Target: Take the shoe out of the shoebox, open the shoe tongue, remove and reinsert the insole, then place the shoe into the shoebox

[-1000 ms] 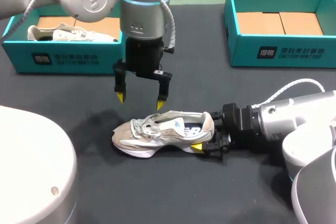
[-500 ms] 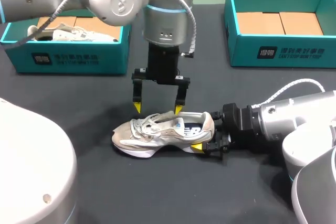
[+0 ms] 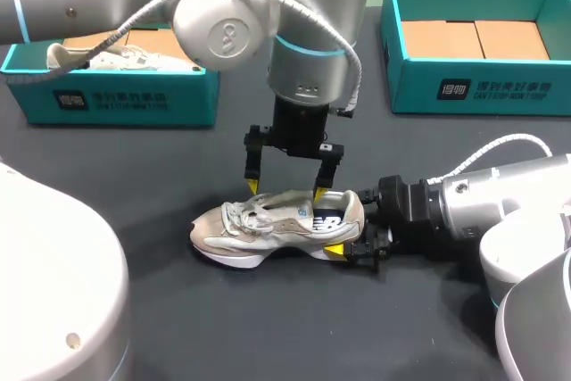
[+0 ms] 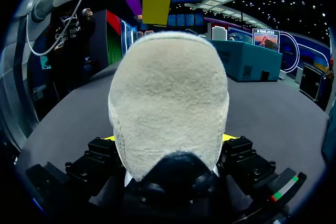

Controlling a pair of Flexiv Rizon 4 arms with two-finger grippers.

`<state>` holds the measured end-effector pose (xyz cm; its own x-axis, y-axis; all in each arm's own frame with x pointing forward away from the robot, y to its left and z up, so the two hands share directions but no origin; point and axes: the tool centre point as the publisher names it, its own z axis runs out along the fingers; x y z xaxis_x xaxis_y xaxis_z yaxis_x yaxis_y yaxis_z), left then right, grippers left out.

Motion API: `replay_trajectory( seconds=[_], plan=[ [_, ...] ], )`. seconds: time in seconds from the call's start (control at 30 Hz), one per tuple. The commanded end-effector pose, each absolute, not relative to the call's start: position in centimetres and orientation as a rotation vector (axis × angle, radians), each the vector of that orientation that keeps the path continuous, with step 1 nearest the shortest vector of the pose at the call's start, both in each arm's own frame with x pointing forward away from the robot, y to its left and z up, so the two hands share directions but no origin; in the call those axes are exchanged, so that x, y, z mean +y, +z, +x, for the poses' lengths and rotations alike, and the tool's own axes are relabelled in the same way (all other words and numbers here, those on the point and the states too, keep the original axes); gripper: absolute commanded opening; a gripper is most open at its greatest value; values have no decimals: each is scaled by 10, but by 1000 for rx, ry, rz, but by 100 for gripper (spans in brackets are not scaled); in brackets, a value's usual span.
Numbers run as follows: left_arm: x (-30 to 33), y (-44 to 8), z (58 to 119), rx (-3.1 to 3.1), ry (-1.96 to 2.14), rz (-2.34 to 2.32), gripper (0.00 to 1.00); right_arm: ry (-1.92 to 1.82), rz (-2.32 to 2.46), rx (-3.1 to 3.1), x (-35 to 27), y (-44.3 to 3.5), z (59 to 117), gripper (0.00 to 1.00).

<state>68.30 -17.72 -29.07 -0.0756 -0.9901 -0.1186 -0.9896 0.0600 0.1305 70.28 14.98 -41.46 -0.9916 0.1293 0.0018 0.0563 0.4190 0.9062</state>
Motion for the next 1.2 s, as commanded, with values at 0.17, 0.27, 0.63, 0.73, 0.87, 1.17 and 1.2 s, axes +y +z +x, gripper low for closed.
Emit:
replay_trajectory(
  seconds=[0.17, 0.27, 0.63, 0.73, 0.87, 1.17, 1.2],
  plan=[
    [-190, -311, 680, -2326, -268, 2138, 100, 1644, 171, 2592, 150, -414, 703, 0],
    [-194, -319, 681, -2329, -290, 2158, 100, 1644, 171, 2592, 150, -414, 703, 0],
    [-201, -344, 692, -2299, -417, 2198, 100, 1644, 171, 2592, 150, -414, 703, 0],
    [-202, -351, 694, -2289, -465, 2213, 98, 1644, 171, 2592, 150, -414, 703, 0],
    [-202, -358, 696, -2280, -543, 2218, 95, 1644, 171, 2592, 150, -414, 703, 0],
    [-189, -361, 696, -2260, -629, 2228, 78, 1644, 171, 2592, 150, -414, 703, 0],
    [-187, -362, 696, -2260, -635, 2227, 79, 1644, 171, 2592, 150, -414, 703, 0]
  ],
)
